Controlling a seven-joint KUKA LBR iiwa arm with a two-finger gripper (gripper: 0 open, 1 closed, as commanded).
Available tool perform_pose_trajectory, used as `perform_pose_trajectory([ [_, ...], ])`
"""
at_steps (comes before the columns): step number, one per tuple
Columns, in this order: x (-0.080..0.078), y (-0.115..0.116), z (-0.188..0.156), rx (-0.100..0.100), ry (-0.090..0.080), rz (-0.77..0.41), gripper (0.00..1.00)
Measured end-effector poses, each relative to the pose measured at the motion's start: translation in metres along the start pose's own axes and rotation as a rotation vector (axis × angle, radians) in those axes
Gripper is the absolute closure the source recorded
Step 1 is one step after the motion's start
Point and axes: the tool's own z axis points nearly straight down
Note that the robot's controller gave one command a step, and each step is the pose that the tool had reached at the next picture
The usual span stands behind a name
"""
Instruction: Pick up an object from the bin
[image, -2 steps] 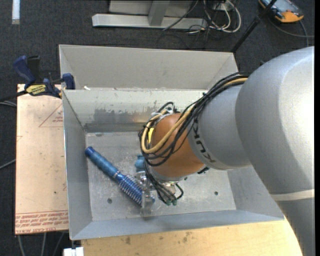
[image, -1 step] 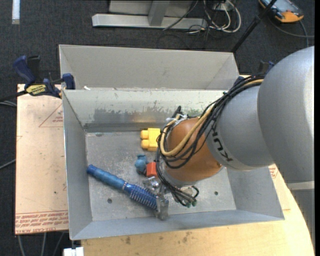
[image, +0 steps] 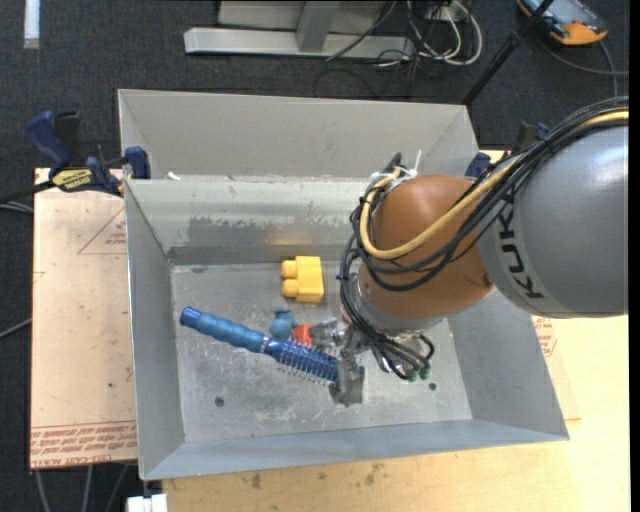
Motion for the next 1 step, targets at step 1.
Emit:
perform_pose_trajectory([
  [1,-0.0246,-0.0126,-0.0553,0.001,-0.001,-0.029,1.00],
])
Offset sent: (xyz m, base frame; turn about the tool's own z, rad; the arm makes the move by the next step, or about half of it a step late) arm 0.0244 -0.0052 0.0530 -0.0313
